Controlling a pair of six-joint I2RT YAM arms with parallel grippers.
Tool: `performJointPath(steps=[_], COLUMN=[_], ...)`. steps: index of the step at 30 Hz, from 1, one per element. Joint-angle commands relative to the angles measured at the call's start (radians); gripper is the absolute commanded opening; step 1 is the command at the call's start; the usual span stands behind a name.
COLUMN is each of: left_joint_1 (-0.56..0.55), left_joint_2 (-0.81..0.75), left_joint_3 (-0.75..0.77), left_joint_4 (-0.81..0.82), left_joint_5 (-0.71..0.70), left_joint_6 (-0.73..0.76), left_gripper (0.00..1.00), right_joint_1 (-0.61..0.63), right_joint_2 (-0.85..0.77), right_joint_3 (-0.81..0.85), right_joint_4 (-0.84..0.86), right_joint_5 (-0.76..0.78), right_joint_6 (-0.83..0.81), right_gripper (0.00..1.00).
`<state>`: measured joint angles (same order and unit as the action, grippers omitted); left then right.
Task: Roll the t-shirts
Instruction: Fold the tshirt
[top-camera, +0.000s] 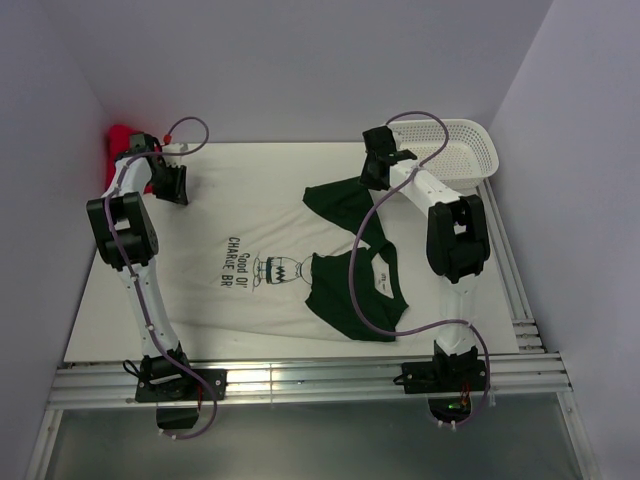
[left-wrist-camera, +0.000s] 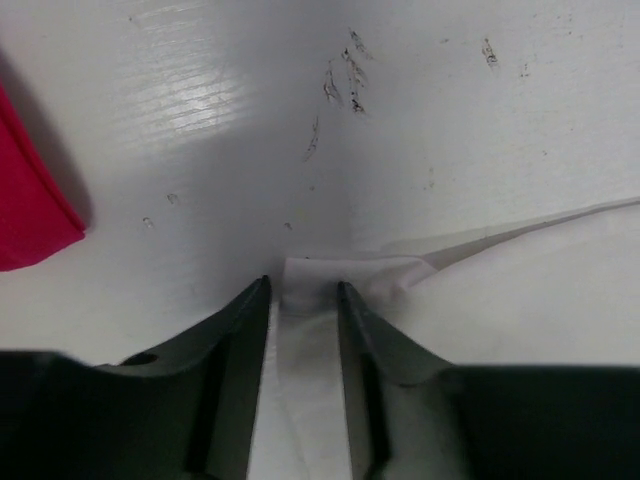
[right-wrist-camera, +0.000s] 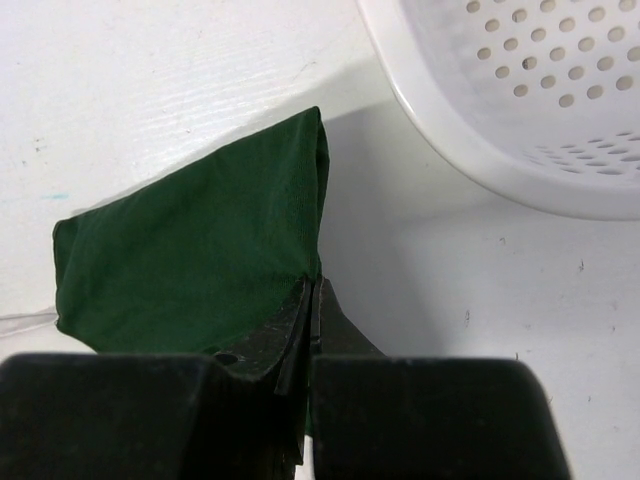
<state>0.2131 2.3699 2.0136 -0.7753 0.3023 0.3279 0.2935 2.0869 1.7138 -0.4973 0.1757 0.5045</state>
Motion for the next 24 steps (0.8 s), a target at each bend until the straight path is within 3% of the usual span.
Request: performJointPath(steps=[1, 2, 6, 13, 24], left_joint_1=[-0.014, -0.017, -0.02, -0.012, 0.043], left_joint_2=[-0.041, -0.034, -0.021, -0.098, -0.143], left_joint_3=[0.034, 0.039, 0.074, 0.036, -0.018], left_joint_4=[-0.009, -0.004, 0.007, 0.088, 0.088], left_joint_5=[0.037, 0.034, 0.05, 0.058, 0.121], left_joint_6=[0.005, 0.002, -0.047, -0.116, -0.115], left_gripper=[0.35, 0.31, 0.0, 0.0, 0.0], right_joint_1=[0.007, 0.009, 0.01, 0.009, 0.009], right_joint_2=[-0.044, -0.044, -0.056, -0.086, -0.197], right_joint_3=[0.004, 0.004, -0.008, -0.042, -0.134], right_joint_4=[0.02, 0.019, 0.017, 0.014, 0.031], right_joint_5=[0.031, 0.033, 0.045, 0.08, 0.131], right_joint_6=[0.002, 0.002, -0.003, -0.007, -0.006], right_gripper=[0.0, 0.0, 0.0, 0.0, 0.0])
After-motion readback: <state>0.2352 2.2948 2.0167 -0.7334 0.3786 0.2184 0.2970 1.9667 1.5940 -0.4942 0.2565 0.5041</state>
